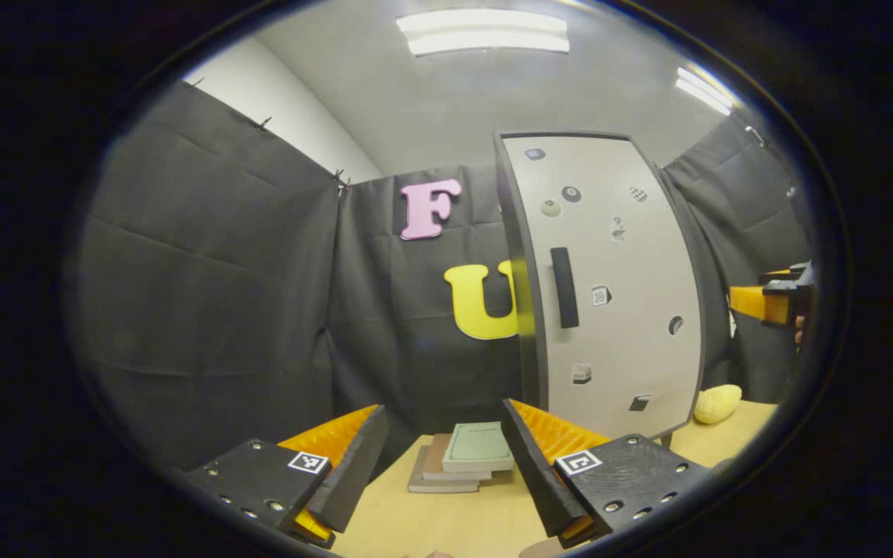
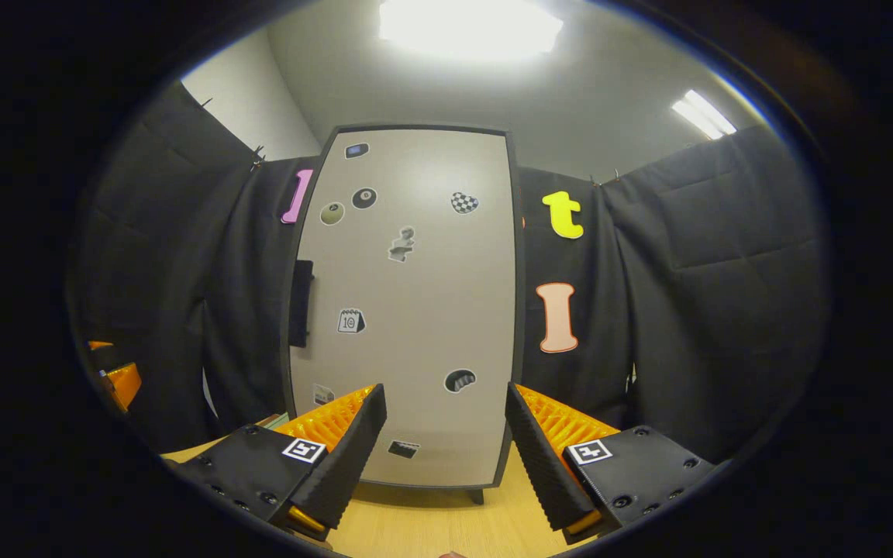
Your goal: Open the cabinet door with the right hand, grasp the bottle in the cabinet with the left hand and place it on the coaster, then close the cabinet door with the right hand.
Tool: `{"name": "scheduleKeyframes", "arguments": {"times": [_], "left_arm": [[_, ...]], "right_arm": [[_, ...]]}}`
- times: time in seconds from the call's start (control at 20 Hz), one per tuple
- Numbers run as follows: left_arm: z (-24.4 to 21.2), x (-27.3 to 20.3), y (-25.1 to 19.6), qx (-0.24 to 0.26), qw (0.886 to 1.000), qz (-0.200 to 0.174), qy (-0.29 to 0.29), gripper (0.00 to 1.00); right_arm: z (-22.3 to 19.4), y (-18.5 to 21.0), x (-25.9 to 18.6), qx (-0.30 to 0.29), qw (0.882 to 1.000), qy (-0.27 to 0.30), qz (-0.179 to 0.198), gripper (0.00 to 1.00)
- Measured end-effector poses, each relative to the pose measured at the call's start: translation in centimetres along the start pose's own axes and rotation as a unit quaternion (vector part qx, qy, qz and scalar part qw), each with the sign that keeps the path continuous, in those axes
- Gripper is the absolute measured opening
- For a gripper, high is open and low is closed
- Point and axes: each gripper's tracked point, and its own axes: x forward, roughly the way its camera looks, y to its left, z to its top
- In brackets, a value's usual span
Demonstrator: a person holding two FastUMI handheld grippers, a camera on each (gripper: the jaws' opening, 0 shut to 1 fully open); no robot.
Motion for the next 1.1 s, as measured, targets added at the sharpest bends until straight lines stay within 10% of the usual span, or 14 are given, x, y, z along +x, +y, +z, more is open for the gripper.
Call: {"name": "scheduleKeyframes", "arguments": {"times": [1.1], "left_arm": [[-5.5,-3.2,17.9,0.023,0.989,0.141,0.049,0.87]], "right_arm": [[4.9,17.3,14.3,0.041,0.995,0.001,0.089,0.97]]}}
